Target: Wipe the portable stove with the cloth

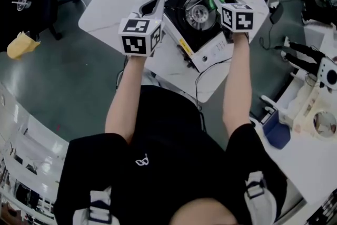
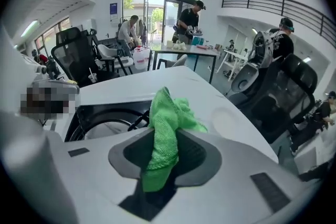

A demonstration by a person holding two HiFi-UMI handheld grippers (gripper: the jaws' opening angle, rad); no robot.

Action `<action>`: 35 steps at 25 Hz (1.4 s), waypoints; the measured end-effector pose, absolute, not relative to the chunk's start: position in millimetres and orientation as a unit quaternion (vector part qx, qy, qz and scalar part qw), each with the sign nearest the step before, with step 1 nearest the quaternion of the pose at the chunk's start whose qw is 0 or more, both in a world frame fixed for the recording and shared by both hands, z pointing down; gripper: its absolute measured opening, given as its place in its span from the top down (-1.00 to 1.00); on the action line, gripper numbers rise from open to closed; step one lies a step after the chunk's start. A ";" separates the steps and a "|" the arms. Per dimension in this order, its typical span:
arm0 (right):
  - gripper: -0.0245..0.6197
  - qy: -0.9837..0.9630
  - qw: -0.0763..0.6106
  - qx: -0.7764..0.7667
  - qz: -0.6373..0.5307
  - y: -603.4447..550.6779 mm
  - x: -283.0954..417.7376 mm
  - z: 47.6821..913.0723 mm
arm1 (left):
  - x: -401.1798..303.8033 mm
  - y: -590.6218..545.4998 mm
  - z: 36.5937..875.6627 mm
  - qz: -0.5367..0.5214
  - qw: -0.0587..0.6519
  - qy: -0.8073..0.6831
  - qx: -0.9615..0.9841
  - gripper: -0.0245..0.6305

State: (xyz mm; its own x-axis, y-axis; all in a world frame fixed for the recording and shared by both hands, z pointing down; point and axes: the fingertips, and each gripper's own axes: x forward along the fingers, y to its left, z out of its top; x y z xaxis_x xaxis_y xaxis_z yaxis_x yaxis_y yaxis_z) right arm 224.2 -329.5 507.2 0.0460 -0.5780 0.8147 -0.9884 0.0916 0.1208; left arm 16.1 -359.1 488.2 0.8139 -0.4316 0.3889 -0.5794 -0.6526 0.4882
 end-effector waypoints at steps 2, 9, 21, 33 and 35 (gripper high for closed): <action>0.60 -0.632 0.389 0.606 0.286 -319.2 230.7 508.5 | 15.8 -354.7 488.3 0.119 0.310 -0.283 0.900 0.94; 0.59 -0.633 0.407 0.584 0.304 -287.4 243.6 513.4 | 16.1 -338.0 486.1 0.116 0.311 -0.296 0.896 0.94; 0.58 -0.602 0.286 0.688 0.287 -233.9 263.4 475.8 | 26.2 -290.9 472.8 0.120 0.298 -0.316 0.893 0.94; 0.57 -0.599 0.422 0.648 0.206 -198.7 209.5 507.4 | 21.9 -263.6 488.0 0.107 0.328 -0.342 0.874 0.94; 0.58 -0.593 0.450 0.638 0.195 -196.2 203.8 513.8 | 14.8 -260.6 492.4 0.105 0.334 -0.349 0.869 0.94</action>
State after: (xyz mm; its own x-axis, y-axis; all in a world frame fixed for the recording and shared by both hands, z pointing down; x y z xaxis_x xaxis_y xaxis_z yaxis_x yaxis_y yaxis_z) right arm 203.8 -196.2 513.8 0.2204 -0.5819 0.7828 -0.9329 0.1086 0.3434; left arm 14.8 -260.6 492.4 0.7346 -0.5363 0.4157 -0.6767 -0.5342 0.5067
